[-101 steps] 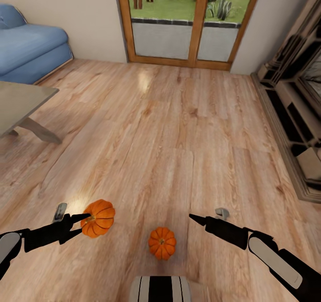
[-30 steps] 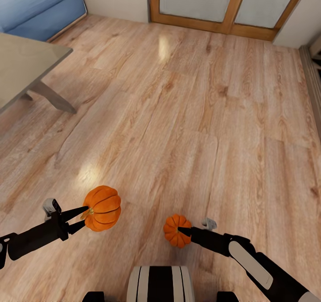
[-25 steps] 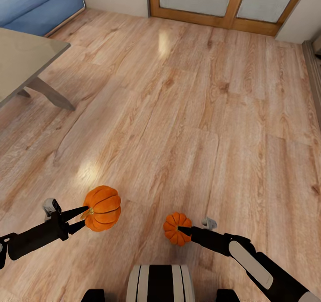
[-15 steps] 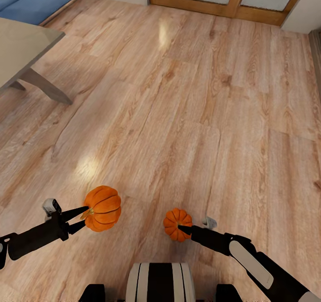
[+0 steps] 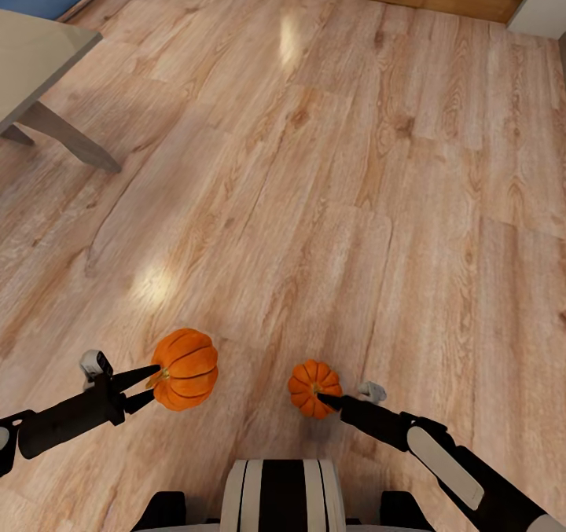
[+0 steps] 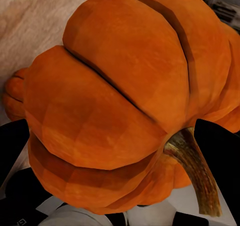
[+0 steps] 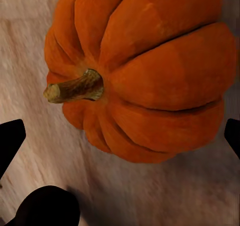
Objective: Place each of the two pumpkins and all three candles from the living room inside a cabinet in the living room (use any cabinet), then make sure every cabinet is closed, and position the cauldron so it is next to a table in the living room.
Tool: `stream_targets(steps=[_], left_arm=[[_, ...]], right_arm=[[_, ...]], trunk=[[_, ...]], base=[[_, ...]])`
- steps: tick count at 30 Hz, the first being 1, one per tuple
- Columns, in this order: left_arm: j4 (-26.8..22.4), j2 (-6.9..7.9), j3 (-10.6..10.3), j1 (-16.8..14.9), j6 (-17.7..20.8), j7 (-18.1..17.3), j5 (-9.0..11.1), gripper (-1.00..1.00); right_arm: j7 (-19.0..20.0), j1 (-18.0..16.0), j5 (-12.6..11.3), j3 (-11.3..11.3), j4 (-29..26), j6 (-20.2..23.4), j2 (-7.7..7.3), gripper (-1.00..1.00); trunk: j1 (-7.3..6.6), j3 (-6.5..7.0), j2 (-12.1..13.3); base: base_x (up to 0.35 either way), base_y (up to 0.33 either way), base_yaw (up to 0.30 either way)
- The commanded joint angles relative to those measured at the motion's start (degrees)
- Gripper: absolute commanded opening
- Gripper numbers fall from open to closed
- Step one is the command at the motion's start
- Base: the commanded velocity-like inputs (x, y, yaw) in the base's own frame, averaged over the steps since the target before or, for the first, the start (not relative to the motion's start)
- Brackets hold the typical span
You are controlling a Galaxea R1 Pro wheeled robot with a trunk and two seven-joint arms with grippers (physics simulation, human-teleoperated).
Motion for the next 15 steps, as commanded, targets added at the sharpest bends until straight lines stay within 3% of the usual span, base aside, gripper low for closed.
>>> stream_targets(steps=[1, 6, 15], left_arm=[[0.00, 0.01, 0.03, -0.02, 0.21, -0.32, -0.19, -1.00], [-0.01, 0.02, 0.02, -0.02, 0.22, -0.32, 0.09, -1.00], [-0.01, -0.05, 0.00, 0.04, 0.16, -0.31, 0.31, -1.00]], right_arm=[[0.16, -0.04, -0.27, -0.74, 0.53, 0.09, 0.10, 1.00], [0.53, -0.05, 0.10, -3.78, 1.31, 0.18, 0.25, 1.00], [1.50, -0.04, 0.23, -4.44, 1.55, 0.21, 0.27, 1.00]], trunk=[[-0.01, -0.03, -0.01], [-0.01, -0.03, -0.01], [-0.01, -0.03, -0.01]], base=[[0.000, 0.000, 0.000], [0.000, 0.000, 0.000], [-0.026, 0.000, 0.000]])
